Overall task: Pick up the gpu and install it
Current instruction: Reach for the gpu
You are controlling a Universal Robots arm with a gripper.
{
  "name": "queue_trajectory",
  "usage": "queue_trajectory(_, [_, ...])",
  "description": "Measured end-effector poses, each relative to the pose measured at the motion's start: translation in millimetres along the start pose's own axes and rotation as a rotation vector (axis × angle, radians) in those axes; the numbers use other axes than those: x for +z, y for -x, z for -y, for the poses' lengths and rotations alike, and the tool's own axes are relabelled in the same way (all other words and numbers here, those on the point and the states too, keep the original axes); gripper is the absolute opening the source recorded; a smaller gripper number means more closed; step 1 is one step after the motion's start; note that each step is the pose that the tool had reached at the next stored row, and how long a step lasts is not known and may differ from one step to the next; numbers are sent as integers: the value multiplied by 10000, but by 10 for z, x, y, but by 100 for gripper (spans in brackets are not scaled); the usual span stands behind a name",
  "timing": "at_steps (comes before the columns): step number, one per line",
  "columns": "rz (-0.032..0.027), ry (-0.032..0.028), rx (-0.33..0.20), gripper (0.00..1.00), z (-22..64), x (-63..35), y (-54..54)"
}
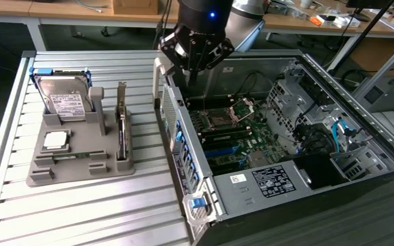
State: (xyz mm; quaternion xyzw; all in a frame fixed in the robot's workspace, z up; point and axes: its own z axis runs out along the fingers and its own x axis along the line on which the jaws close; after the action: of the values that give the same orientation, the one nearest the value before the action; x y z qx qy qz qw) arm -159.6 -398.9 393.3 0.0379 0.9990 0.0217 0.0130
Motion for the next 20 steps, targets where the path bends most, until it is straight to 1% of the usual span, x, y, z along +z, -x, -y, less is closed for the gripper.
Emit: queue_trajectory(20, [0, 0, 1, 11, 3, -1, -49])
